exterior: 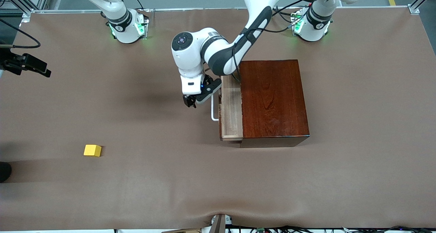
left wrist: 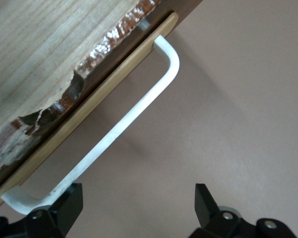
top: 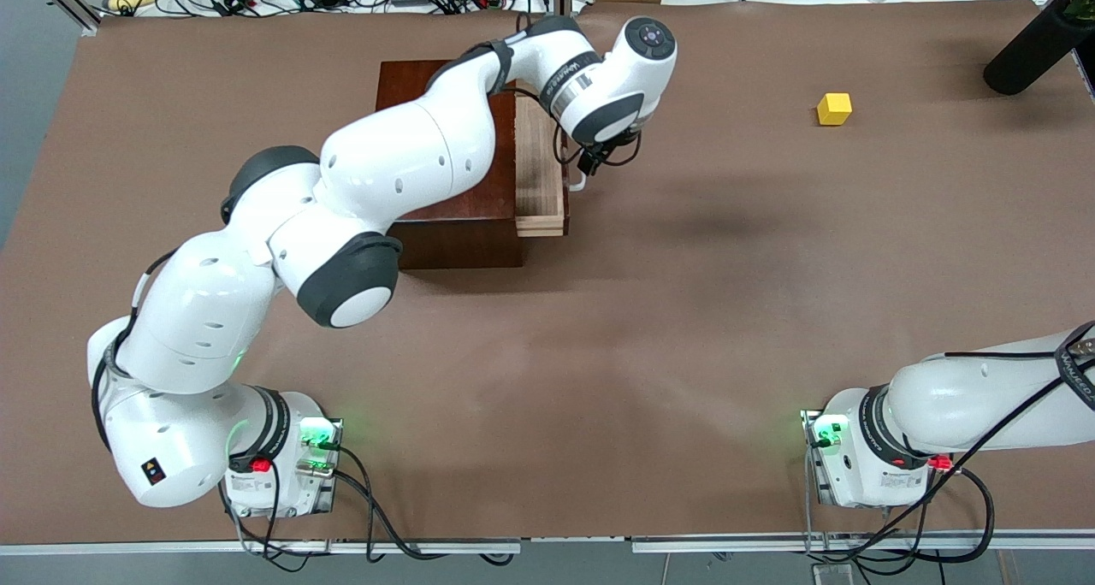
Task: Open drawer, take yellow block, close drawer
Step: 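Push the drawer shut into the box with the left gripper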
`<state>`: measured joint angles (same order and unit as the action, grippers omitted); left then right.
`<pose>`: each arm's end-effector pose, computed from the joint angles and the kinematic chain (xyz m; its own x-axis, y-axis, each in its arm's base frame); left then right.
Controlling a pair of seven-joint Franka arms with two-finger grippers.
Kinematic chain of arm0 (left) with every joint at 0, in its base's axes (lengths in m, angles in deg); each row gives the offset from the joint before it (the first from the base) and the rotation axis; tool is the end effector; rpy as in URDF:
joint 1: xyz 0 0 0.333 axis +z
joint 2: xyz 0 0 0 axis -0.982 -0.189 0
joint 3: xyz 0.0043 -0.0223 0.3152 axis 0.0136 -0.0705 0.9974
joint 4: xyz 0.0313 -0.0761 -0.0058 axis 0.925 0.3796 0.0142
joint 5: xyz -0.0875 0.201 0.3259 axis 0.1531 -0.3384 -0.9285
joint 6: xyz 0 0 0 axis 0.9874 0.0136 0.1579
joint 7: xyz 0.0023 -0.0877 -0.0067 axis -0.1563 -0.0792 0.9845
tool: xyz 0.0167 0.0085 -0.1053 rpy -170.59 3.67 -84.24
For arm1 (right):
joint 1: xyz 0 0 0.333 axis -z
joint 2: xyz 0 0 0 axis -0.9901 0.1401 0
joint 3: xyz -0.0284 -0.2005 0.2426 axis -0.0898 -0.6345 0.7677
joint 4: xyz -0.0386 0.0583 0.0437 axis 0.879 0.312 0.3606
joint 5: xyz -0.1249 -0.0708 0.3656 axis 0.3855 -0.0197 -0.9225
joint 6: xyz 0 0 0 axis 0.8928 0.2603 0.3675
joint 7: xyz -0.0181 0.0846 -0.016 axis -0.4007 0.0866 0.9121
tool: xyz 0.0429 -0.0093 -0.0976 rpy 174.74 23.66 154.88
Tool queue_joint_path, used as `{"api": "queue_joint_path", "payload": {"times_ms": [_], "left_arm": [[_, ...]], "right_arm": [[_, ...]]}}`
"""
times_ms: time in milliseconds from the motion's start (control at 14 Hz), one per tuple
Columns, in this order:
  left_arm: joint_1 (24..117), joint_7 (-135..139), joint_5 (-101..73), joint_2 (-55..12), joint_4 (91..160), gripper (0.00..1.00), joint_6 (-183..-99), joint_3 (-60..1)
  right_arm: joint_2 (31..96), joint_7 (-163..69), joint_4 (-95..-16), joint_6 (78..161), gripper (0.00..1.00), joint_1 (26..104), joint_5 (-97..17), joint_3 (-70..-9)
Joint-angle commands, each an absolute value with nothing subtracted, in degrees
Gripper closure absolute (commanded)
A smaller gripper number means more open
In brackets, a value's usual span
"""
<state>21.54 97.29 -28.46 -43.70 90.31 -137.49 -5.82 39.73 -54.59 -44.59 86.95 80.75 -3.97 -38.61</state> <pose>0.4587 -0.6134 0.3117 0.6879 0.7091 0.1548 0.7121 -0.7006 0.0450 0.5403 -0.0280 0.6343 0.9917 -0.1003 -0.0806 -0.1015 -0.9948 -0.0117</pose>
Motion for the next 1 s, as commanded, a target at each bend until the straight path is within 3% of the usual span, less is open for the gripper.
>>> {"api": "queue_joint_path", "payload": {"times_ms": [0, 214, 926], "left_arm": [[22.3, 97.6, -29.1, -42.4, 91.3, 0.0, -135.2, -5.6], [22.8, 97.3, -29.1, -42.3, 91.6, 0.0, -130.5, -5.6], [26.6, 96.8, -29.0, -41.1, 91.7, 0.0, -126.9, -6.2]], "right_arm": [[39.1, -54.0, -45.2, 87.3, 0.0, 81.2, -3.6, -38.1], [39.2, -54.0, -45.2, 87.3, 0.0, 81.2, -3.6, -38.1], [39.2, -54.0, -45.2, 87.3, 0.0, 81.1, -3.6, -38.1]]}}
